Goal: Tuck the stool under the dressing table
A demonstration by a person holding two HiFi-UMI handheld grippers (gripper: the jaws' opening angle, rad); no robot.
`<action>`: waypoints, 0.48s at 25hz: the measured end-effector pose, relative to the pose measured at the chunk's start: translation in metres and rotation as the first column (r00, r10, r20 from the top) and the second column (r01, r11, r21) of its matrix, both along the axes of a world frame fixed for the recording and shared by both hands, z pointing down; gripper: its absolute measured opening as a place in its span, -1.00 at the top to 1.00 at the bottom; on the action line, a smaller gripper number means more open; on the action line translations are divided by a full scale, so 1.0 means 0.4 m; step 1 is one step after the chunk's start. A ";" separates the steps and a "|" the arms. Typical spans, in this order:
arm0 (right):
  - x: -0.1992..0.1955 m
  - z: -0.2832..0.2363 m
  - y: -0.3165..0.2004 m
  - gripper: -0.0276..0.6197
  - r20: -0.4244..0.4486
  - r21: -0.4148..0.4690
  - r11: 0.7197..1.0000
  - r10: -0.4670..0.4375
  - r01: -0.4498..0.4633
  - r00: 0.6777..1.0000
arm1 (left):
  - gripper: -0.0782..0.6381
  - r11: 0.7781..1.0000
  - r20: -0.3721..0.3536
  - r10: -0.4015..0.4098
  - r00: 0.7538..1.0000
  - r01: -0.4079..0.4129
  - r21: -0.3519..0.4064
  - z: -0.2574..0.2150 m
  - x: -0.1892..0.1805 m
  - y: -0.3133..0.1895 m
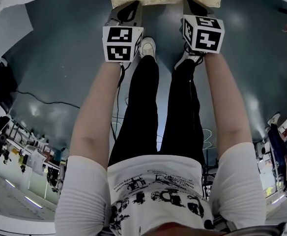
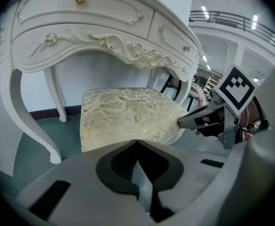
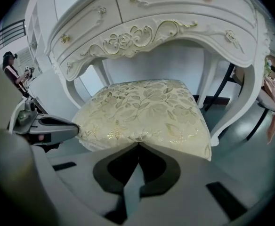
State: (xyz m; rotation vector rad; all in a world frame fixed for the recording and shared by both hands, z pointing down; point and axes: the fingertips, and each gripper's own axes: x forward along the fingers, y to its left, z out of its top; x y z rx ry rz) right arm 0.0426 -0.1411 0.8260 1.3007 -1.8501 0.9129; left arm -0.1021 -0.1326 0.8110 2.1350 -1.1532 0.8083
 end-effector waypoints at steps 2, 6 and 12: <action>-0.009 -0.001 -0.017 0.86 0.002 -0.006 1.000 -0.006 0.006 1.000 | 0.73 1.000 0.007 0.008 1.000 -0.008 0.008 -0.002 -0.008 -0.017; -0.018 0.002 -0.062 0.86 0.029 -0.011 1.000 -0.023 0.023 0.999 | 0.73 1.000 0.009 0.003 1.000 -0.003 0.007 0.002 -0.018 -0.066; -0.036 0.004 -0.125 0.86 0.006 -0.026 0.999 -0.026 0.027 1.000 | 0.73 1.000 0.007 0.001 1.000 -0.001 -0.005 0.004 -0.035 -0.134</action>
